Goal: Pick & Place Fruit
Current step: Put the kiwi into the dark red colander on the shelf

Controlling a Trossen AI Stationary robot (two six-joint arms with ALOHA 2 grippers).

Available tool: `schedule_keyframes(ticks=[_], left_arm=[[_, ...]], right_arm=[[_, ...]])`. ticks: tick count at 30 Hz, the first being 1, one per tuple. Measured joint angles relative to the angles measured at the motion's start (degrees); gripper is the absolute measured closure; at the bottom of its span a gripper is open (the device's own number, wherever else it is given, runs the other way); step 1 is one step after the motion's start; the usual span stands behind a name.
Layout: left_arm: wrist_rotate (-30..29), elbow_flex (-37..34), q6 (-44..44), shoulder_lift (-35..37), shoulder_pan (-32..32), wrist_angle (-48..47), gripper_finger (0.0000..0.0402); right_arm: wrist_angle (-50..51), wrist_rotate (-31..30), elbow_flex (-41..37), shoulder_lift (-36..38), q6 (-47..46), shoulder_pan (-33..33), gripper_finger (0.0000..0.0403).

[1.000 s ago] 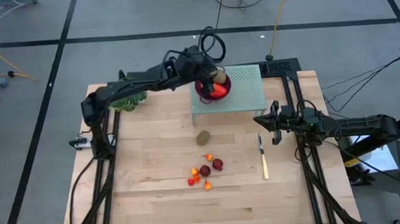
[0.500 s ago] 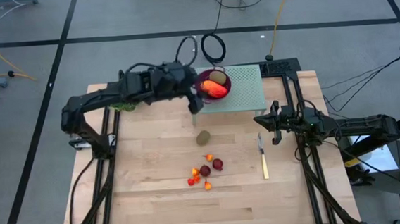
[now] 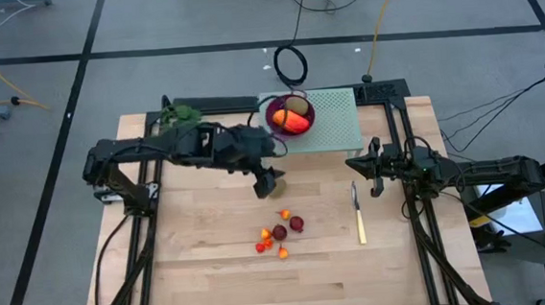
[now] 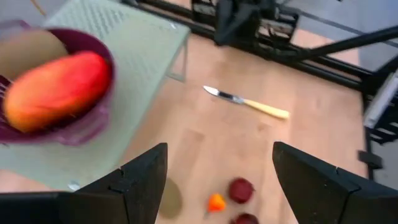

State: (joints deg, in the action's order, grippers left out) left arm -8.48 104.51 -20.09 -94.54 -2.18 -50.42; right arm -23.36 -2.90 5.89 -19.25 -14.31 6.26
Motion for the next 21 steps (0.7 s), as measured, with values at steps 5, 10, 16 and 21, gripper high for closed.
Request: schedule_keyframes(ticks=[5,10,16,21], left_arm=[[0.66,0.0,-4.18,-0.09,-2.03,-0.55,0.0112],[1.07,0.0,-10.49,-0.09,-3.98,-0.55,0.0112],[2.5,0.0,-18.08,-0.09,-5.93,-0.58,0.0112],[2.39,0.0,-19.76,-0.23,-7.07,-0.49,0.0112]], right_arm=[[0.04,0.0,-0.02,0.0,0.0,0.0,0.0399],[0.07,0.0,-0.02,-0.01,0.0,0.02,0.0399],[0.07,0.0,-0.02,0.0,0.0,0.02,0.0399],[0.07,0.0,-0.01,-0.01,0.0,0.02,0.0399]])
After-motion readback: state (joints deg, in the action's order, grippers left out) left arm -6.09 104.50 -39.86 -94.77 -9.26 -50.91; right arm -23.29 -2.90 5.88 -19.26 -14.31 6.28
